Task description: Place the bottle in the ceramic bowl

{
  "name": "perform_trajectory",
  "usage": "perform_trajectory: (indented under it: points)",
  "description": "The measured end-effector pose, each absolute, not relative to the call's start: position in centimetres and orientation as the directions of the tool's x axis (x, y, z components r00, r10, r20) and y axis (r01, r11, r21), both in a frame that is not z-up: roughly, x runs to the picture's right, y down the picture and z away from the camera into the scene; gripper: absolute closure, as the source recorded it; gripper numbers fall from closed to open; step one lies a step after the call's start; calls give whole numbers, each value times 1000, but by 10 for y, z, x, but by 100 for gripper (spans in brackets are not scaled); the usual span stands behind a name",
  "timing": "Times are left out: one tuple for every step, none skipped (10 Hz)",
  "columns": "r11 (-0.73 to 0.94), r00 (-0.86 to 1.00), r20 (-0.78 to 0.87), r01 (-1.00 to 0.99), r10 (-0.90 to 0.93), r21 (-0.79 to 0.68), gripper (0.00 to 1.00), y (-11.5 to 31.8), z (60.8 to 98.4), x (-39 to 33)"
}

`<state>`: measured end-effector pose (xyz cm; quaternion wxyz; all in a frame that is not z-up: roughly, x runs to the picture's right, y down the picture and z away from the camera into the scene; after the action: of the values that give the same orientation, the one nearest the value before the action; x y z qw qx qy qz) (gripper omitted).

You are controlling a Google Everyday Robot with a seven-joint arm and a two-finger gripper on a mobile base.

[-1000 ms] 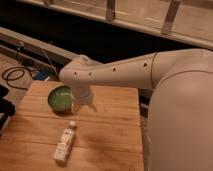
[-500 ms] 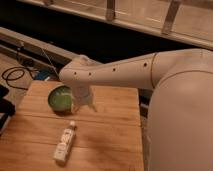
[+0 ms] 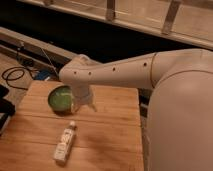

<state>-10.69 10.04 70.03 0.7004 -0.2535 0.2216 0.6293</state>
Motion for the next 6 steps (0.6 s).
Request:
perform_trajectory:
  points:
    - [104,144,-620,-989,772,-101,35,97,697,-118]
    - [130,179,-610,-984,772,-125,35,95,695,-133]
    - [165,225,-598,-974,769,-155,35,93,691,-156]
    - [204,283,-580,-959,764,-199,35,95,686,-191]
    - [229,318,-570,-947,758,-225,35,101,682,-214]
    - [255,348,-562,-937,750,-240,35,112,677,-241]
